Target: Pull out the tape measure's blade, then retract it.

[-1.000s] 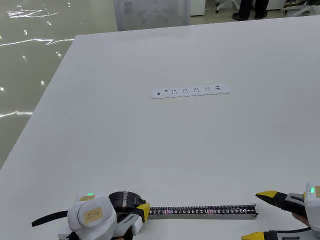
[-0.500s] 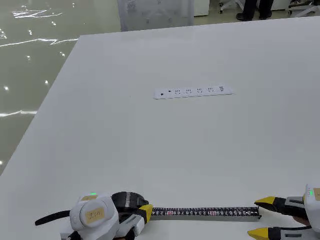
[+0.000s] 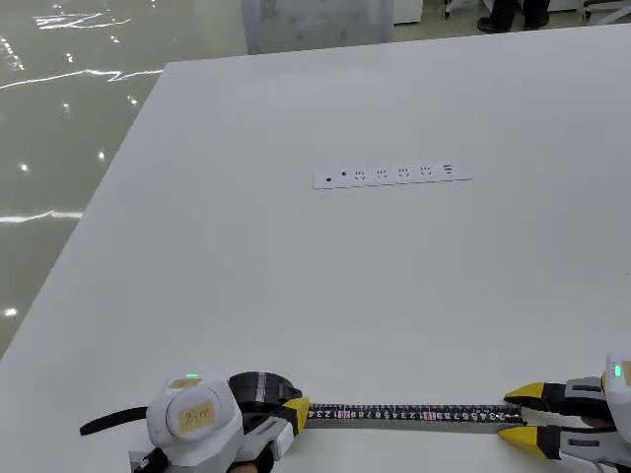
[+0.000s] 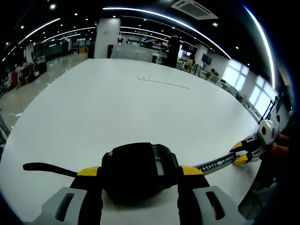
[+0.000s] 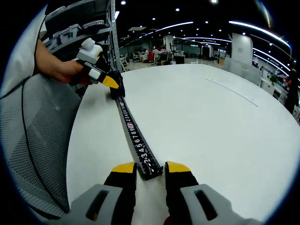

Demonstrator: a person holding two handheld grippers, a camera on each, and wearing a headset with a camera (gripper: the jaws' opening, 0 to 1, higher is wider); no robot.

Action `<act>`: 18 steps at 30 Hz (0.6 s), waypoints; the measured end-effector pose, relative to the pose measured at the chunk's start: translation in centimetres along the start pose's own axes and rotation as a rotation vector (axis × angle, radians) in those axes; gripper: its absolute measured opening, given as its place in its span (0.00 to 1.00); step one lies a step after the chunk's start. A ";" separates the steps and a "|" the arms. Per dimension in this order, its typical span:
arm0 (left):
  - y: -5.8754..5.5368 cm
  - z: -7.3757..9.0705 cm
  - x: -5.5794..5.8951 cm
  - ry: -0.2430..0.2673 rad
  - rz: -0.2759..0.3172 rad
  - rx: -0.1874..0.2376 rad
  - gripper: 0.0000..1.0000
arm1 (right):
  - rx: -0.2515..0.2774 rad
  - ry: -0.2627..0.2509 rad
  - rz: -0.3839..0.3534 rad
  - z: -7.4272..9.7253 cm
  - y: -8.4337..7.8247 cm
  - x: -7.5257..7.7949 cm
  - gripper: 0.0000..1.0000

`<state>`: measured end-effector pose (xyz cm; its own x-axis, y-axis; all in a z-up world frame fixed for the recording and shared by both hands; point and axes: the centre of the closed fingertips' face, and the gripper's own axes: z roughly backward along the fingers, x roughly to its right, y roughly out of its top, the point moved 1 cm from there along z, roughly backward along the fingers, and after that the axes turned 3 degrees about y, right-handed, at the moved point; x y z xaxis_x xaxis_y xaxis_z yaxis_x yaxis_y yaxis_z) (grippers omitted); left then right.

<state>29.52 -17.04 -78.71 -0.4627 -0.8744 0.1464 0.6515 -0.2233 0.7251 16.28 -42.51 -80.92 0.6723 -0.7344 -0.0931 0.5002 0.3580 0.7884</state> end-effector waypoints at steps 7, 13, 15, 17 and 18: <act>0.0 0.0 0.0 0.000 0.001 -0.001 0.62 | 0.002 -0.001 0.031 0.2 -0.1 -0.1 0.18; 0.0 0.0 0.0 0.000 0.001 0.000 0.62 | 0.014 0.002 0.040 0.3 -0.1 0.1 0.16; 0.0 0.0 0.0 -0.001 0.001 0.001 0.62 | 0.017 0.001 0.049 0.3 -0.1 0.1 0.15; 0.0 0.0 0.0 0.000 -0.002 0.004 0.62 | 0.015 0.001 0.044 0.3 -0.2 0.2 0.15; 0.0 0.0 0.0 0.001 -0.003 0.006 0.62 | 0.016 0.000 0.042 0.3 -0.2 0.2 0.15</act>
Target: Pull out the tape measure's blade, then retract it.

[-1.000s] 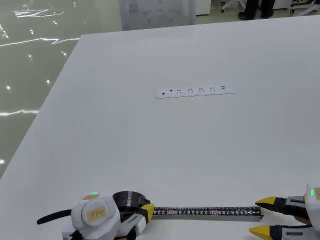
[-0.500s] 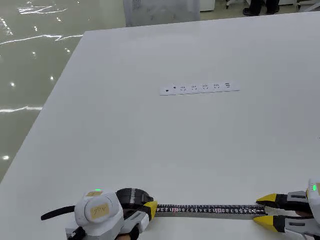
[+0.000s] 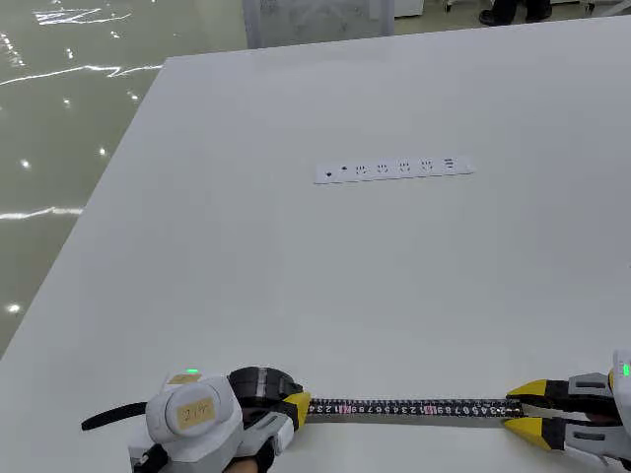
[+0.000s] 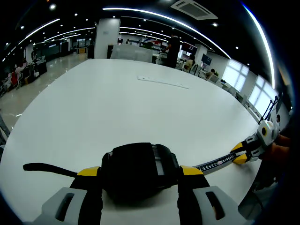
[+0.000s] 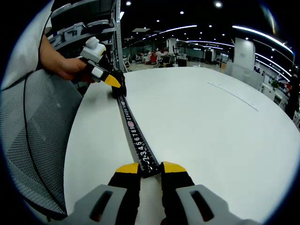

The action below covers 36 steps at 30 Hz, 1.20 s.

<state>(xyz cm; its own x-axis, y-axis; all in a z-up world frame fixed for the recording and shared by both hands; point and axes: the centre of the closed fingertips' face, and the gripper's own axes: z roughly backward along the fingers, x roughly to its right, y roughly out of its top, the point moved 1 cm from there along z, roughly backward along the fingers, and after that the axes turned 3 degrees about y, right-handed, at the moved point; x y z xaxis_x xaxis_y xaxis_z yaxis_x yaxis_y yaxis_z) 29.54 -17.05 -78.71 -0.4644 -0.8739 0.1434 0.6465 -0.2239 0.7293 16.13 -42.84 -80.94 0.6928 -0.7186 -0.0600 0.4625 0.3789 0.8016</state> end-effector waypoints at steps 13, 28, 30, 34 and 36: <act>-0.2 0.3 0.0 -0.001 0.030 -0.004 0.62 | 0.003 -0.001 -0.010 0.1 0.1 0.0 0.15; -0.2 0.3 -0.1 0.008 0.033 -0.043 0.60 | -0.005 -0.001 -0.017 0.0 0.2 0.0 0.15; -0.2 0.3 -0.1 0.007 0.032 -0.049 0.59 | -0.002 0.002 -0.026 0.1 0.1 0.0 0.15; -0.3 0.3 -0.1 0.006 0.033 -0.055 0.59 | 0.001 0.010 -0.021 0.1 0.1 0.0 0.15; -0.3 0.2 -0.1 0.006 0.033 -0.058 0.58 | 0.005 0.016 -0.024 0.1 0.2 -0.1 0.15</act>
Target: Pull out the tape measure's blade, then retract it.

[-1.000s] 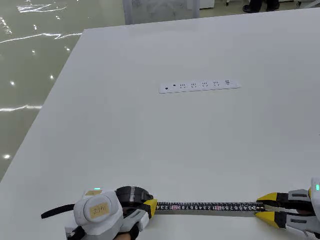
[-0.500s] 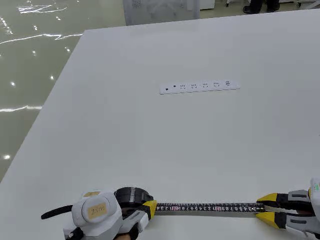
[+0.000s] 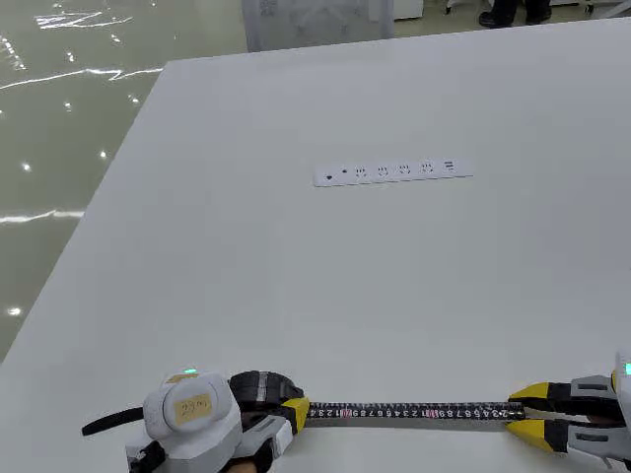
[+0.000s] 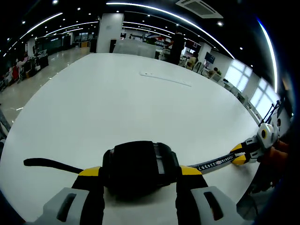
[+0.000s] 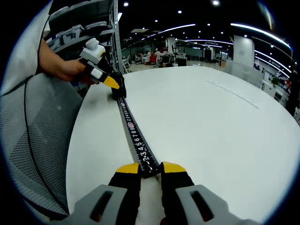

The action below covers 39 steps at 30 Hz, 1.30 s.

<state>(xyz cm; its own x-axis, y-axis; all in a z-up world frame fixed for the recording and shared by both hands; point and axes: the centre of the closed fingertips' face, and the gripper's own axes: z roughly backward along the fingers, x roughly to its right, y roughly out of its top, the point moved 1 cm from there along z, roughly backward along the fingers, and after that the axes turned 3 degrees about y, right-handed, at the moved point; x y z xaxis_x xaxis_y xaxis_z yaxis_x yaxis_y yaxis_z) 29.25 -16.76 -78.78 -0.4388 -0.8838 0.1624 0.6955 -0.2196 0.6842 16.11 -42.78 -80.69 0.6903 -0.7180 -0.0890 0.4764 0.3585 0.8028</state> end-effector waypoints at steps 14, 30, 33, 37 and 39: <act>0.0 0.0 0.0 -0.013 0.014 0.004 0.58 | 0.043 0.049 -0.009 -1.6 1.6 -1.0 0.14; 0.0 0.2 -0.1 -0.029 0.029 0.000 0.58 | 0.087 0.094 -0.039 -3.3 3.1 -1.9 0.13; 0.1 0.2 -0.1 -0.032 0.041 0.002 0.58 | 0.097 0.102 -0.044 -3.7 3.5 -1.9 0.13; 0.1 0.2 -0.1 -0.036 0.054 0.001 0.58 | 0.108 0.120 -0.045 -4.6 4.3 -2.3 0.13; 0.2 0.2 -0.1 -0.038 0.060 0.002 0.58 | 0.116 0.127 -0.044 -5.0 4.8 -2.4 0.13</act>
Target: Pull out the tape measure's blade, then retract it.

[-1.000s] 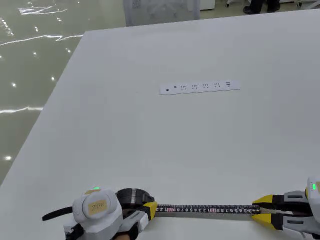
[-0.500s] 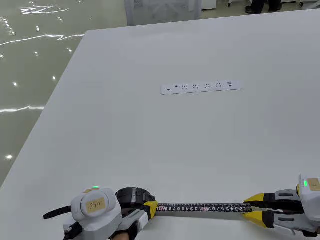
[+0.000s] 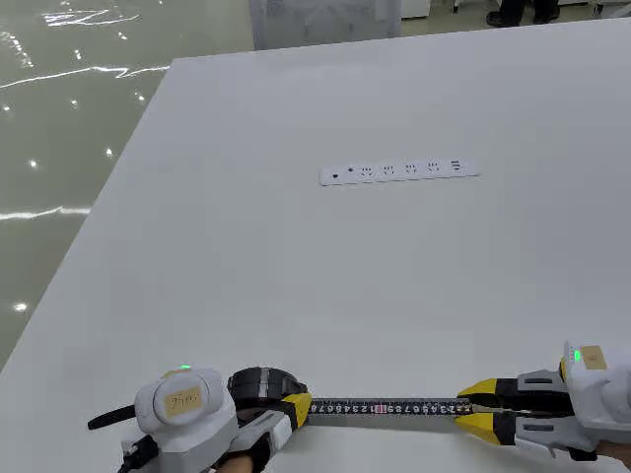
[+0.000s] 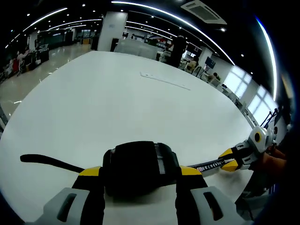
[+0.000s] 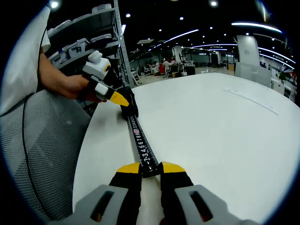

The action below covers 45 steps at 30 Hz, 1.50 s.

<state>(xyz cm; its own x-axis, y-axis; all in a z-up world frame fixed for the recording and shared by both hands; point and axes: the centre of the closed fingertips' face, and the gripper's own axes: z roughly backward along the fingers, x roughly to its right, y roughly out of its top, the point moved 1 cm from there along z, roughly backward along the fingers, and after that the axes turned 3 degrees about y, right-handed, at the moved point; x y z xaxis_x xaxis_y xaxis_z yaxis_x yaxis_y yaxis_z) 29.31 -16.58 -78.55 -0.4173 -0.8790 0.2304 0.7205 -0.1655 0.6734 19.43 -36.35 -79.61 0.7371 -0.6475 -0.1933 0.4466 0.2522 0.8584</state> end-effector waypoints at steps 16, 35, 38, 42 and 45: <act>0.1 0.1 -0.1 -0.014 0.018 0.002 0.58 | 0.033 0.049 -0.009 -3.1 1.7 -0.9 0.13; 0.2 0.2 -0.2 -0.022 0.045 0.006 0.58 | 0.060 0.091 -0.008 -7.1 3.6 -1.9 0.13; 0.2 0.1 -0.2 -0.022 0.052 0.010 0.58 | 0.070 0.097 -0.027 -7.6 3.8 -2.0 0.13; 0.2 0.1 -0.2 -0.024 0.056 0.009 0.58 | 0.080 0.103 -0.035 -8.1 4.1 -2.0 0.13; 0.2 0.2 -0.2 -0.024 0.060 0.008 0.58 | 0.079 0.108 -0.032 -8.8 4.3 -2.2 0.13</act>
<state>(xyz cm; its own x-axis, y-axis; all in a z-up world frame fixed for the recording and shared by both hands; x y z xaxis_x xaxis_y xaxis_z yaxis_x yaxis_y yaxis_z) 29.41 -16.40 -78.37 -0.3871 -0.8761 0.2874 0.7399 -0.1091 0.6639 24.20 -27.54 -79.67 0.7755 -0.5719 -0.2676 0.4327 0.1728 0.8848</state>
